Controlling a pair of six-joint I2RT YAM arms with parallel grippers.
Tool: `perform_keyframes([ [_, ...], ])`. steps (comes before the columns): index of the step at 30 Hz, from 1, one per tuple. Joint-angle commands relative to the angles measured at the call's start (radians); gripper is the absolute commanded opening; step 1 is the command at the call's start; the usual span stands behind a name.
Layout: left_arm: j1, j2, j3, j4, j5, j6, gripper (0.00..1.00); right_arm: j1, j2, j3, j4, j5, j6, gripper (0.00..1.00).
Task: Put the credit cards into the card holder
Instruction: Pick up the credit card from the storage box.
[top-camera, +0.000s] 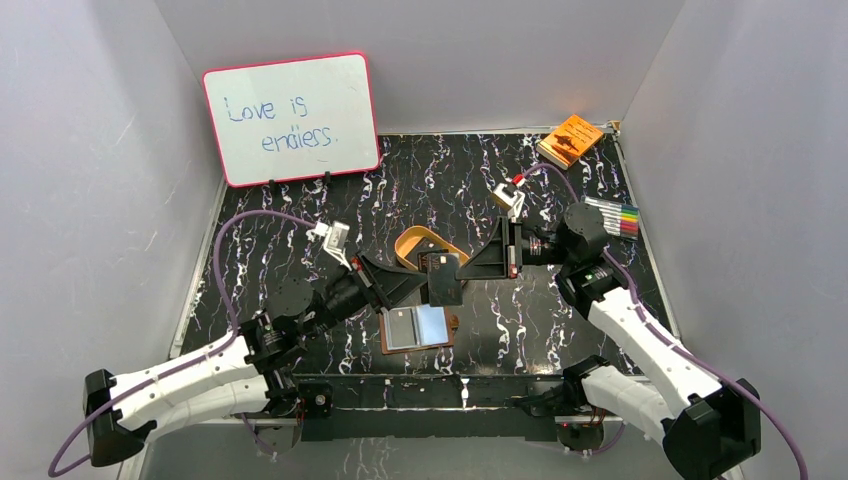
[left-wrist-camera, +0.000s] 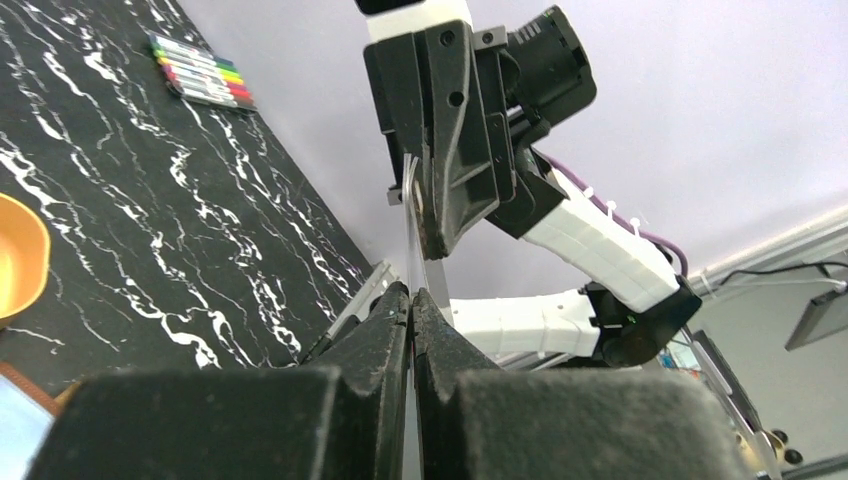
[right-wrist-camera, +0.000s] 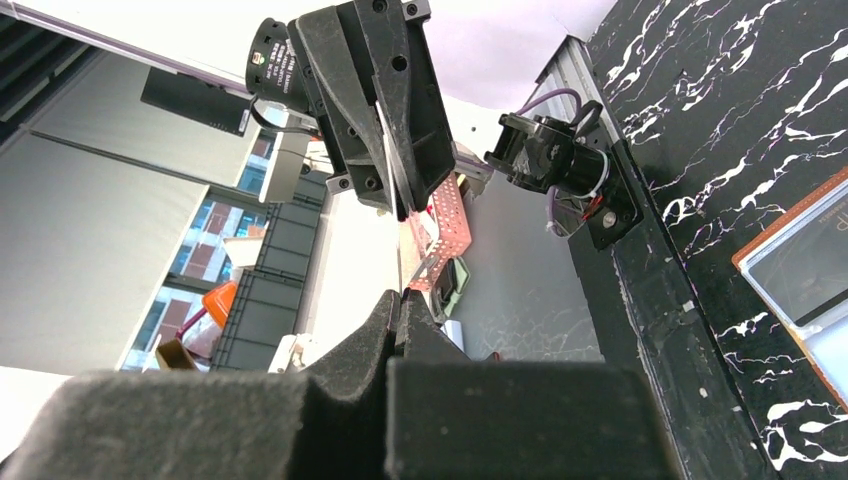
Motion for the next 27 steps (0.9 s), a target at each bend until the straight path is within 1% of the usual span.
perform_keyframes([
  [1, 0.008, -0.031, 0.009, 0.016, -0.091, 0.031, 0.0, 0.0, 0.017, -0.014, 0.086, 0.031, 0.013, 0.0],
  [7, 0.036, 0.015, 0.049, -0.046, -0.199, 0.075, 0.0, -0.001, 0.097, -0.002, 0.136, 0.067, -0.002, 0.0],
  [12, 0.076, 0.047, 0.094, -0.172, -0.359, 0.104, 0.0, -0.009, 0.145, 0.017, 0.128, 0.098, -0.038, 0.0],
  [14, 0.089, 0.042, 0.104, -0.222, -0.428, 0.12, 0.0, -0.023, 0.142, 0.027, 0.079, 0.11, -0.072, 0.0],
  [16, 0.097, 0.039, 0.115, -0.267, -0.49, 0.144, 0.0, -0.04, 0.13, 0.048, -0.006, 0.129, -0.13, 0.0],
  [18, 0.105, 0.048, 0.124, -0.311, -0.52, 0.165, 0.0, -0.053, 0.111, 0.088, -0.17, 0.176, -0.241, 0.0],
  [20, 0.129, 0.087, 0.145, -0.365, -0.502, 0.174, 0.0, -0.058, 0.094, 0.147, -0.419, 0.321, -0.388, 0.0],
  [22, 0.183, 0.165, 0.17, -0.389, -0.408, 0.176, 0.0, -0.058, 0.086, 0.194, -0.642, 0.479, -0.498, 0.0],
  [25, 0.312, 0.346, 0.225, -0.411, -0.193, 0.14, 0.0, -0.06, 0.075, 0.212, -0.832, 0.641, -0.566, 0.0],
  [27, 0.38, 0.465, 0.259, -0.399, -0.073, 0.119, 0.0, -0.059, 0.051, 0.202, -0.87, 0.668, -0.577, 0.0],
])
